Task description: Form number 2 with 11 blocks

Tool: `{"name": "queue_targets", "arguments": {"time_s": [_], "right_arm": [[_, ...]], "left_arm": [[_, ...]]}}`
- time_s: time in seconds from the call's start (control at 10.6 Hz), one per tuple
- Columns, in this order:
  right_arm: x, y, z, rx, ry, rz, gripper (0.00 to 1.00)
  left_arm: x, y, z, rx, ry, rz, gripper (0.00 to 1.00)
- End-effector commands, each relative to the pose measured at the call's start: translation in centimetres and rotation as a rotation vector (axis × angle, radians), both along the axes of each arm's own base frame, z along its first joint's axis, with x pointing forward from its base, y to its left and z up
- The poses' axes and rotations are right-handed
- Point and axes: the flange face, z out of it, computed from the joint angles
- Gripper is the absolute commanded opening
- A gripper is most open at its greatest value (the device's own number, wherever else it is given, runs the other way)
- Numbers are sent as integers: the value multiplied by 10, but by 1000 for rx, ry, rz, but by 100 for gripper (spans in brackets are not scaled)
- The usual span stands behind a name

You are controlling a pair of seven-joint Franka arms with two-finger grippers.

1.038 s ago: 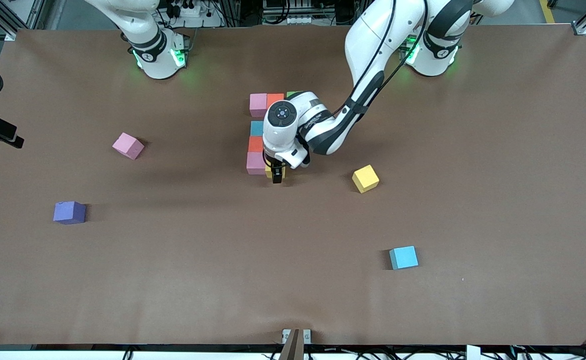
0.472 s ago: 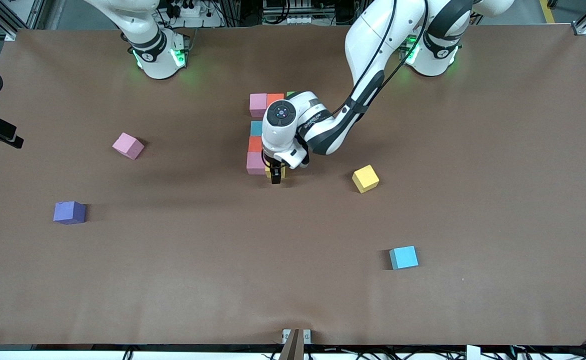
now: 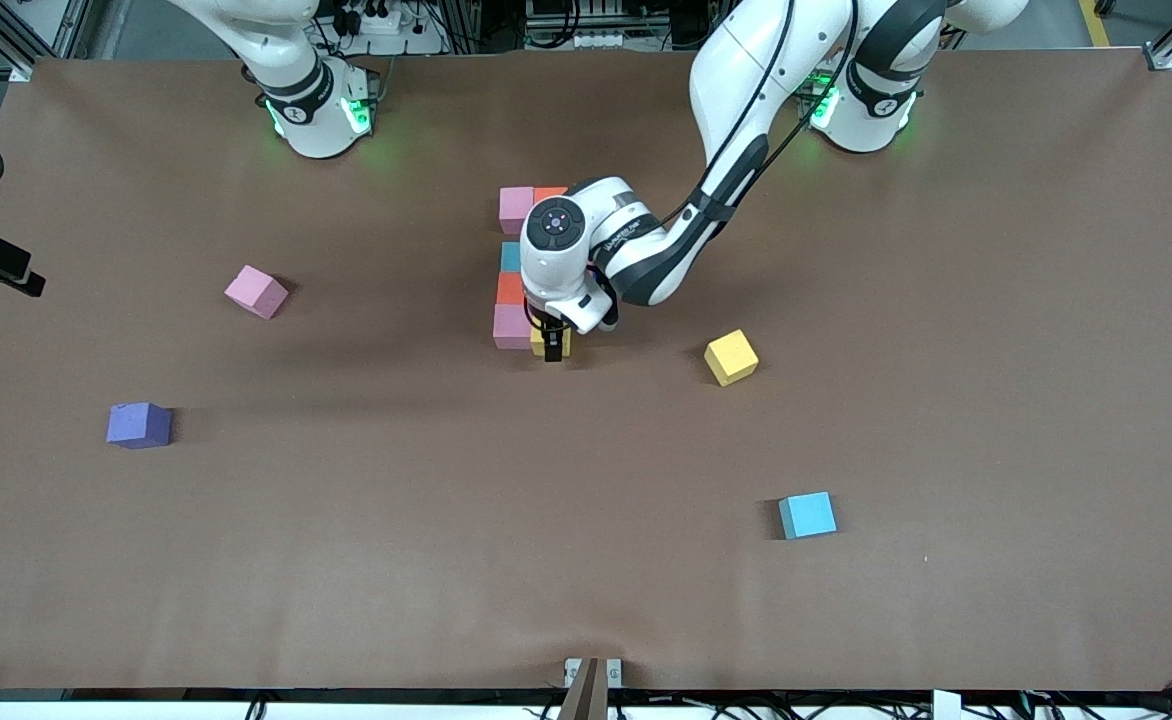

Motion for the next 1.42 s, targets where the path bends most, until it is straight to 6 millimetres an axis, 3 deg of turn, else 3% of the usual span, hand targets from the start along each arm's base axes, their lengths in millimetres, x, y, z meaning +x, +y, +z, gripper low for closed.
{"name": "queue_targets", "arguments": {"time_s": [0.0, 0.66, 1.32], "right_arm": [[-1, -2, 5, 8, -8, 7, 100], [-2, -3, 6, 13, -8, -8, 100], [7, -15, 3, 6, -51, -25, 100]], "left_arm": [[-2, 1, 9, 16, 3, -25, 100], [-1, 4, 13, 31, 13, -31, 100], [4, 8, 35, 44, 12, -61, 100]]}}
